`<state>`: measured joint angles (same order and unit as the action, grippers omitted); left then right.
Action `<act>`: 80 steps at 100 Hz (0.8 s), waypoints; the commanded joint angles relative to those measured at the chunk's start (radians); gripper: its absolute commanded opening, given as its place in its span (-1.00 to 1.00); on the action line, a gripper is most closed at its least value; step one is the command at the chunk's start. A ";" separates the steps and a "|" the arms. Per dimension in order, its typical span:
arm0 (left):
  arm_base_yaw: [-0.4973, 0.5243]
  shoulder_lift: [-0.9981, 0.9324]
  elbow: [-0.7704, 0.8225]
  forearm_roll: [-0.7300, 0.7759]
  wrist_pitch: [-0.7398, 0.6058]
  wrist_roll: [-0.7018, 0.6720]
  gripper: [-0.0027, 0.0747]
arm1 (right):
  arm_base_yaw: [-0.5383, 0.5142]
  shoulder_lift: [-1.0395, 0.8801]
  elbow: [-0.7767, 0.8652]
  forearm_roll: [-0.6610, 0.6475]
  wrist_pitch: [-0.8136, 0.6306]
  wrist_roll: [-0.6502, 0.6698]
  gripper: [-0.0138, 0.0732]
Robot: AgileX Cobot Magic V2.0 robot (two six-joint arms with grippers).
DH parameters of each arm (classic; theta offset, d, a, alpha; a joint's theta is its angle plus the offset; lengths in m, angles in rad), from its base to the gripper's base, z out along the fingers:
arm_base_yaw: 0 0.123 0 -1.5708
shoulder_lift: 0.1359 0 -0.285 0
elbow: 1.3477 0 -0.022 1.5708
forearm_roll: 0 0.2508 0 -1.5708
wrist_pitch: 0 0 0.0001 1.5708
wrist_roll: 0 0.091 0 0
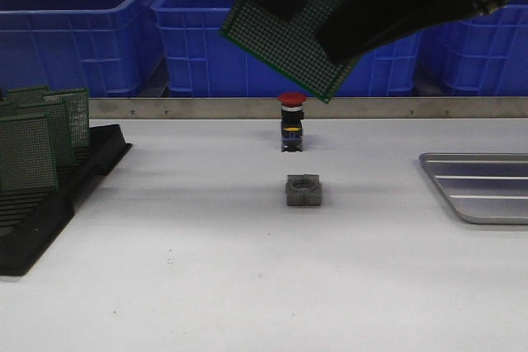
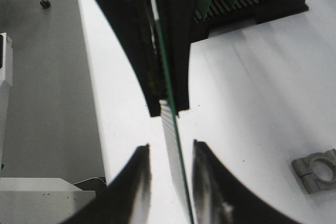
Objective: Place circuit board on tray
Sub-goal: 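Grasp the held board's free edge with the right gripper, then release the board from the left gripper and carry it toward the tray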
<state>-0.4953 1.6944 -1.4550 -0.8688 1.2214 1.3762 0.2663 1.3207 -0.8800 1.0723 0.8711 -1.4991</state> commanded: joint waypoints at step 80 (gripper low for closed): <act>-0.004 -0.049 -0.108 -0.019 -0.006 -0.002 0.36 | -0.030 -0.019 -0.031 0.033 0.032 0.103 -0.96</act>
<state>-0.4953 1.6944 -1.5209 -0.8465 1.2213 1.3830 0.2597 1.3207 -0.8816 1.0717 0.8990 -1.4624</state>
